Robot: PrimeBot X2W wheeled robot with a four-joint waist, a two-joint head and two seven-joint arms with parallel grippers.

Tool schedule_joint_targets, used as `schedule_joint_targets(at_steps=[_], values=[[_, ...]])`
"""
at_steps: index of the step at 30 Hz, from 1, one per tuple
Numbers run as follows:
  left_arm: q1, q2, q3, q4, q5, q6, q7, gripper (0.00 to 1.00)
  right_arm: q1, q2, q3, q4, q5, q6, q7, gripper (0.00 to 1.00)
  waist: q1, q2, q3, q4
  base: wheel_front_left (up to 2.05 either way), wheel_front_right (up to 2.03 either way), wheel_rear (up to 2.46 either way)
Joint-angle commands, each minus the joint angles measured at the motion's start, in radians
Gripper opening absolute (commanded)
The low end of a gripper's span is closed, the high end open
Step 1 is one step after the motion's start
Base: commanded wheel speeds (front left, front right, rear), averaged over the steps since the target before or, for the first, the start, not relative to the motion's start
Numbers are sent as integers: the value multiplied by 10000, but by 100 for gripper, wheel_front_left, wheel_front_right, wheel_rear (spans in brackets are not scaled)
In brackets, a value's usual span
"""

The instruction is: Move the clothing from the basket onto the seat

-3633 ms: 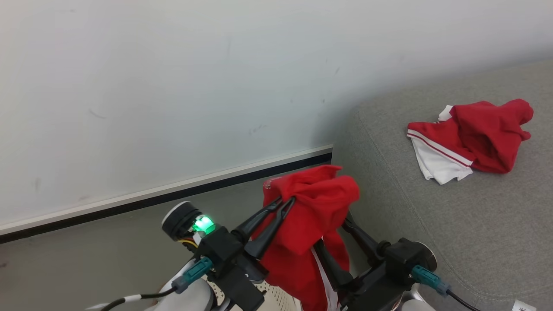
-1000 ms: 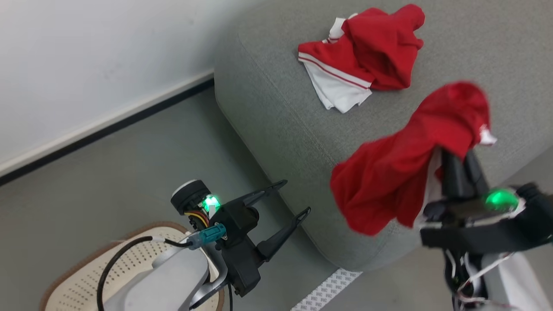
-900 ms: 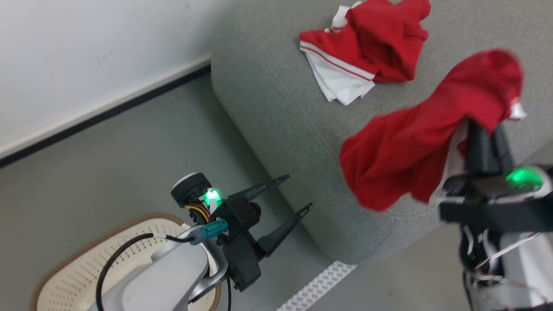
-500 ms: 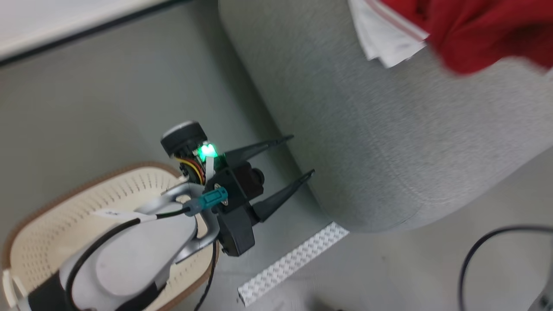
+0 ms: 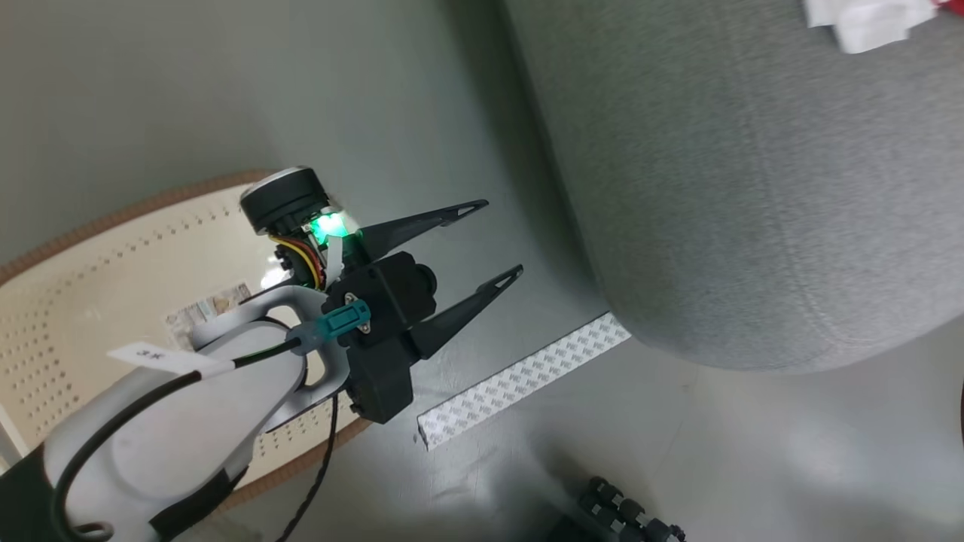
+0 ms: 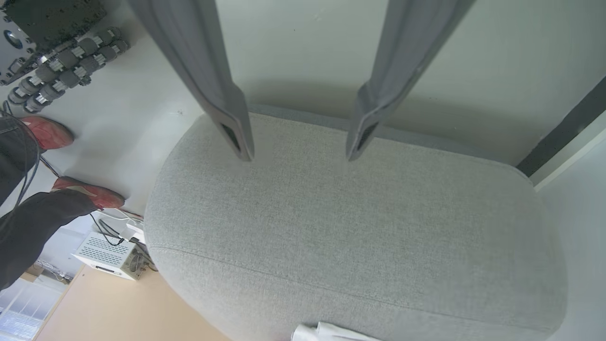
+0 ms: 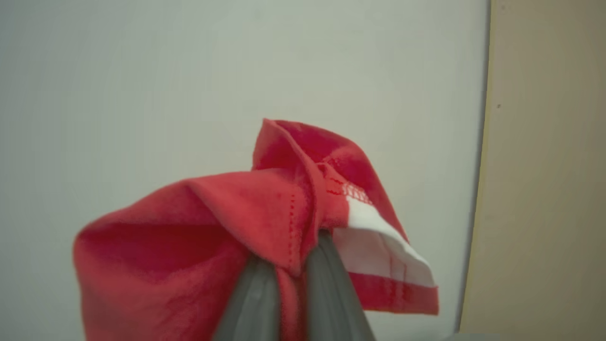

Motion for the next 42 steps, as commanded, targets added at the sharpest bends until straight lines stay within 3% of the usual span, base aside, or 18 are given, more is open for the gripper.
schedule_joint_targets(at_steps=[1, 5, 9, 16, 18, 19, 20, 21, 27, 34, 42], values=[[-128, 123, -4, -89, 99, -2, 43, 100, -100, -129, -177, 362, -312, -3, -2, 0, -2, -3, 538, 354, 0, 0, 0], [-114, 334, 11, -208, 69, 65, 176, 100, 79, 98, -694, 1957, -1077, -3, 2, 0, -2, -3, 646, 355, 0, 0, 0], [12, 525, -28, -315, 1, 109, 423, 100, 97, 550, -814, 4018, -1055, -3, -4, 0, -2, -3, 686, 284, 0, 0, 0], [194, 686, -199, -437, -8, 152, 665, 100, 230, 1043, -898, 5881, -1012, -3, 1, 2, -2, -3, 579, 378, 0, 0, 0], [243, 681, -240, -434, -32, 163, 702, 100, 291, 1030, -797, 6208, -1039, -3, -1, 41, -2, -3, 511, 398, 0, 0, 0], [269, 667, -258, -424, -54, 175, 714, 100, 314, 1033, -767, 6281, -1054, -3, -1, 48, -2, -3, 466, 400, 0, 0, 0], [291, 654, -271, -409, -78, 189, 714, 100, 349, 1027, -754, 6340, -1100, -3, -1, 77, -2, -3, 419, 407, 0, 0, 0], [310, 649, -283, -375, -95, 201, 690, 100, 410, 1034, -737, 6396, -1141, -3, -1, 100, -2, -3, 350, 418, 0, 0, 0], [478, 518, -245, -140, -186, 369, 390, 100, 1172, 1173, -366, 5753, -1550, -3, -1, 100, -2, -3, -146, 498, 0, 0, 0], [821, 376, -76, 267, -518, 693, -75, 100, 2922, 1926, 442, 3986, -1895, -3, -1, 100, -2, -3, -847, 626, 0, 0, 0], [1349, 353, 202, 658, -906, 1089, -641, 100, 4024, 2700, 1717, 3317, -1650, -3, -1, 100, -2, -3, -1802, 815, 0, 0, 0]])
